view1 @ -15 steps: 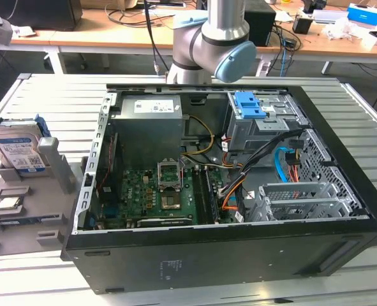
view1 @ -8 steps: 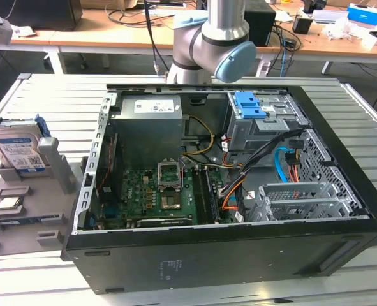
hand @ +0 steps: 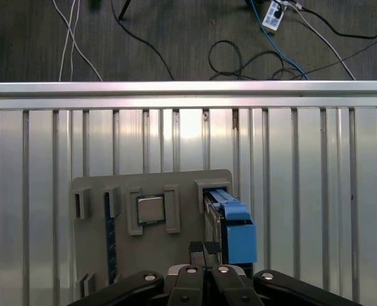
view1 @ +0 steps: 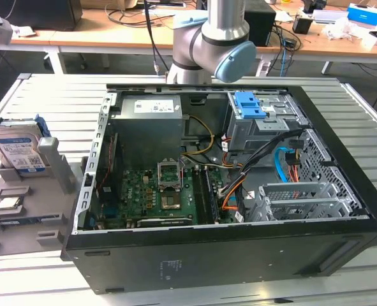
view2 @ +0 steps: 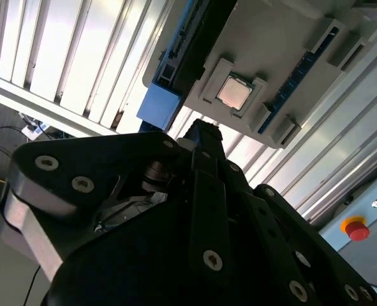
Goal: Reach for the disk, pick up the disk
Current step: 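Pick up the disk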
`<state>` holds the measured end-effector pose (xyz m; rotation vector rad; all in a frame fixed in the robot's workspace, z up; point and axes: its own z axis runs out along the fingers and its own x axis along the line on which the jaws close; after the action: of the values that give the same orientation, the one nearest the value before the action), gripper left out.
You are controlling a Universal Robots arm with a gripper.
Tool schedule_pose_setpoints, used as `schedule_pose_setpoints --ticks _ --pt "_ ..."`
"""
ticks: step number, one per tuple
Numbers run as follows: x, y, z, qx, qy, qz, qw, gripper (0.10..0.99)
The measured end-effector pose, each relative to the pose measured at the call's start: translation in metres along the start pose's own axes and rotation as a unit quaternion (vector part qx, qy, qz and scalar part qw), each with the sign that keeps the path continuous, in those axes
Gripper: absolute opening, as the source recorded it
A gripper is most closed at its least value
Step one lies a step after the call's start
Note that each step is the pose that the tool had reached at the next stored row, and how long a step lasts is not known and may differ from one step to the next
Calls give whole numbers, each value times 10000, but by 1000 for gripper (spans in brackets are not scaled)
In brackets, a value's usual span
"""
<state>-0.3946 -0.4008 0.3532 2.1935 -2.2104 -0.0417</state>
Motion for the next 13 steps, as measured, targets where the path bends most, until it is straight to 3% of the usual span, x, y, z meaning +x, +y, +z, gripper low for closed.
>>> schedule_pose_setpoints --ticks 4,5,6,7,10,13 --pt "0 0 0 0 0 0 10000 114" --pt "0 0 0 0 0 0 10000 169" --pt "0 0 0 0 0 0 10000 169" --pt "0 0 0 0 0 -1 10000 298" --pt "0 0 0 0 0 -1 10000 482" --pt "-1 0 0 0 0 -1 10000 482"
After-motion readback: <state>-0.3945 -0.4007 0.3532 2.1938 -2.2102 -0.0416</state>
